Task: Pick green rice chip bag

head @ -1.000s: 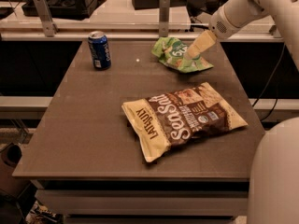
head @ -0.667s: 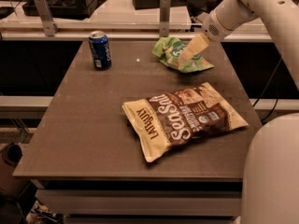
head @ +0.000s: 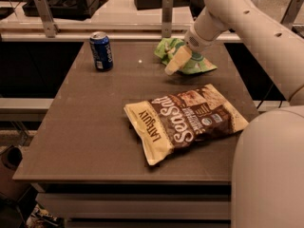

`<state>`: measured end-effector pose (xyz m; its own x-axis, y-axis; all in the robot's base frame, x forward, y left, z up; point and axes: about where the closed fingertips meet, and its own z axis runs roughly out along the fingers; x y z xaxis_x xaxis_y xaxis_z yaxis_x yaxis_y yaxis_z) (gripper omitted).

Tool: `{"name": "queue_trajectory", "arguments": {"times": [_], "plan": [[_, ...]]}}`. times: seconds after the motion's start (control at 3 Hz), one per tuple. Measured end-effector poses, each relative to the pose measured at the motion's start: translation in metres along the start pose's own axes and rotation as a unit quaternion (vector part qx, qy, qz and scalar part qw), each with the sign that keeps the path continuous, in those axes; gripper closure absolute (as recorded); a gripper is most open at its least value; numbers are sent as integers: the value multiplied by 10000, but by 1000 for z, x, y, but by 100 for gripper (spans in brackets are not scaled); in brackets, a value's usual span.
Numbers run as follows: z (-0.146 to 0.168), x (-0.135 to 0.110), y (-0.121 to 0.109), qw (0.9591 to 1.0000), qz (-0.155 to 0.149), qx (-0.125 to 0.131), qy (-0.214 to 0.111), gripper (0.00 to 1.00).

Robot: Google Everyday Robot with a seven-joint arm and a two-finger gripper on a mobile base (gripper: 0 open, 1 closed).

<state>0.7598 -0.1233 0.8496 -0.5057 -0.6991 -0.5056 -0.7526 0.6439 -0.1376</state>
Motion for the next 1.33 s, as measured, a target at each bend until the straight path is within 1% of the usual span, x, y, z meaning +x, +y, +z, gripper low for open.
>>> {"name": "queue_trajectory", "arguments": {"times": [0.33,0.67,1.33], "plan": [[28,-8,10,9998,65,82,156,19],[31,-7,11,9998,67,61,169,41],[28,-9,11,9998,65,54,175,88]]}}
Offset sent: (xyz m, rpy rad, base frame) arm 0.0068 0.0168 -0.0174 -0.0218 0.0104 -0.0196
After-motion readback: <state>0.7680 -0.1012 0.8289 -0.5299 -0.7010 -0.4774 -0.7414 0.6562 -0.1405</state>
